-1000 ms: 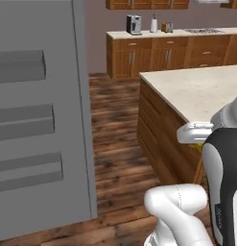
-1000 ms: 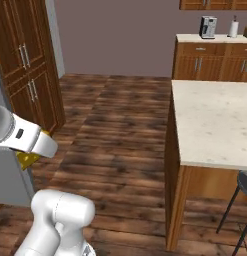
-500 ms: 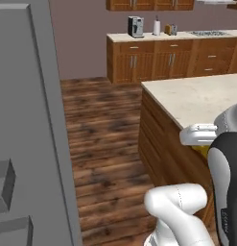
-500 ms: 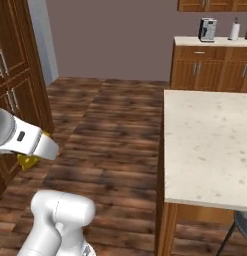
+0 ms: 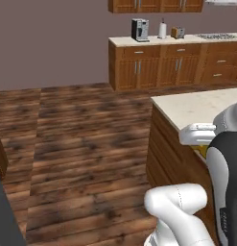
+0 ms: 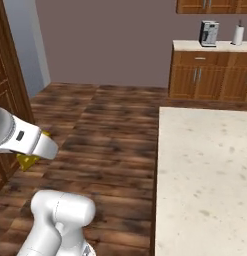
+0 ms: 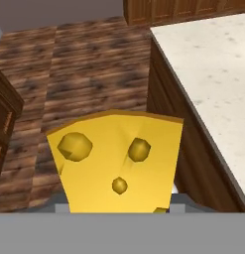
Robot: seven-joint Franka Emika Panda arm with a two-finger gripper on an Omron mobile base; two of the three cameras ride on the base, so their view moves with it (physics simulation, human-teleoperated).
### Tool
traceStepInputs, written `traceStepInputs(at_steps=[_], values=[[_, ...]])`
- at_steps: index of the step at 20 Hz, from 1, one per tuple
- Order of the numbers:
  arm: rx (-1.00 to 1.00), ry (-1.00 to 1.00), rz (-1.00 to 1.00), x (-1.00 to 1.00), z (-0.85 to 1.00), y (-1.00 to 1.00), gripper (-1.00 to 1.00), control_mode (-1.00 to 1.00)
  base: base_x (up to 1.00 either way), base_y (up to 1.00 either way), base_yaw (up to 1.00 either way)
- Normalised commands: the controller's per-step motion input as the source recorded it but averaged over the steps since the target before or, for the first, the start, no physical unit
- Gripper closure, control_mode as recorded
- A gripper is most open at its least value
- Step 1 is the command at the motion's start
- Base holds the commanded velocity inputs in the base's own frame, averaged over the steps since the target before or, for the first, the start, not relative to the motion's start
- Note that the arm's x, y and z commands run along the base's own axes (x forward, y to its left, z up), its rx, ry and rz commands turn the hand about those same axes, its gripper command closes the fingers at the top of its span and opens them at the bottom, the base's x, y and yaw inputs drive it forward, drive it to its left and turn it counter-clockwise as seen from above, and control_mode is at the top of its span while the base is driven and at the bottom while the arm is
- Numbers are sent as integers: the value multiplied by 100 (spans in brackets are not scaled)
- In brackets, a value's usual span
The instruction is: Retrieve the sausage and cheese from the fridge and place them on the cutting board on the counter.
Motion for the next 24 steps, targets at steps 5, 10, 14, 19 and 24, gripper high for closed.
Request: traceStepInputs(at_steps=[5,10,14,19,24], values=[[0,0,0,0,0,0,100,100,100,0,0],[0,0,0,0,0,0,100,100,100,-2,-8],[0,0,0,0,0,0,100,100,100,-16,-22],[0,0,0,0,0,0,100,100,93,15,-47],[0,0,0,0,0,0,100,100,23,37,-84]])
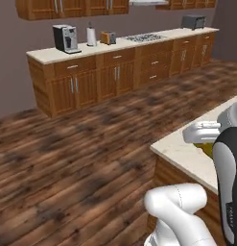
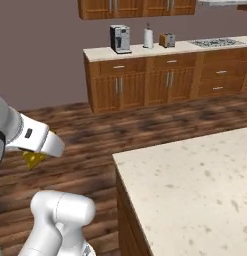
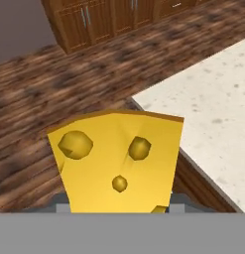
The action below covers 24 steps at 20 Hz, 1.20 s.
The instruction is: Retrieve the sausage and cheese from the fridge and place them on the cutting board on the counter.
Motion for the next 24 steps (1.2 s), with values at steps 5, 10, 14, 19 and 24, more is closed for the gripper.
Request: traceStepInputs(at_steps=[5,10,14,19,24], values=[[0,0,0,0,0,0,100,100,21,51,-80],[0,0,0,0,0,0,100,100,20,100,-53],[0,0,0,0,0,0,100,100,25,100,-39],[0,0,0,0,0,0,100,100,22,100,-38],[0,0,0,0,0,0,100,100,84,100,-33]])
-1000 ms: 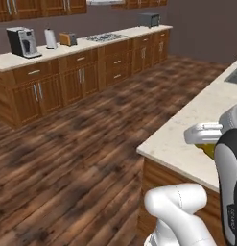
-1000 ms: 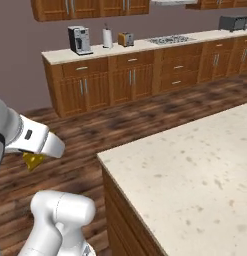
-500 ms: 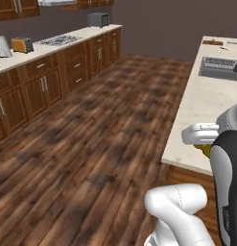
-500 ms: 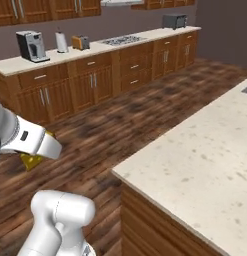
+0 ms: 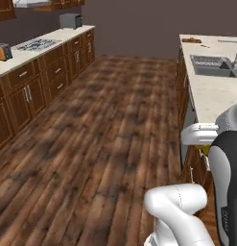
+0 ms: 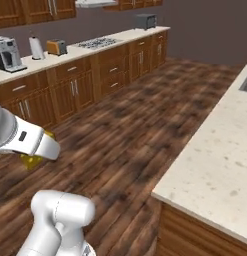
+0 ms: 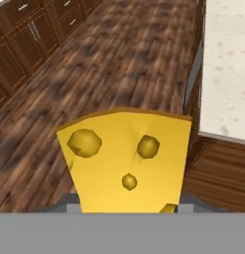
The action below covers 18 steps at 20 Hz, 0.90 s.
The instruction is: Retrieve the sausage and cheese from the fridge and place them on the cutting board on the counter.
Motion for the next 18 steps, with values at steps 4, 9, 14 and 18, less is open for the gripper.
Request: traceStepInputs(at_steps=[4,9,14,18], values=[[0,0,0,0,0,0,100,100,100,100,-37],[0,0,0,0,0,0,100,100,100,94,-48],[0,0,0,0,0,0,100,100,100,94,-49],[0,0,0,0,0,0,100,100,100,93,-46]])
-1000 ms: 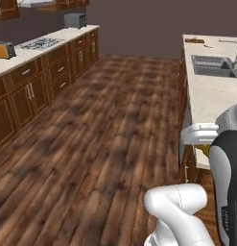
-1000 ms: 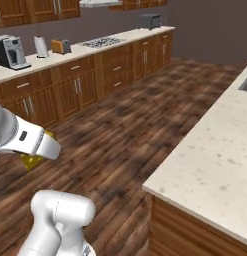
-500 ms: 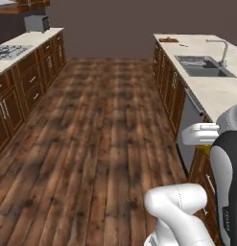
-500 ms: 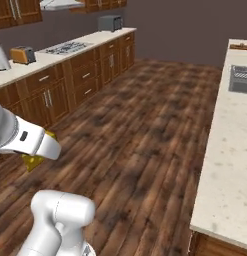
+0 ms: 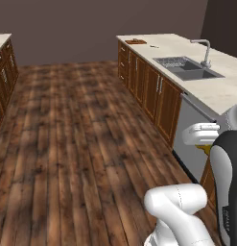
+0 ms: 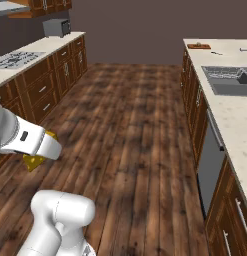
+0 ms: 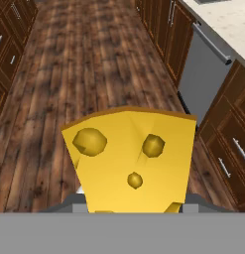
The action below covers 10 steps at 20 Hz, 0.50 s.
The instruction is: Retrieve the sausage and cheese from the fridge and place them on the cutting board on the counter.
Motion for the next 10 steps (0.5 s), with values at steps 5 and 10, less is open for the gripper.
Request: traceStepInputs(at_steps=[5,10], values=[[0,0,0,0,0,0,100,100,100,87,-33],[0,0,0,0,0,0,100,100,100,61,-20]])
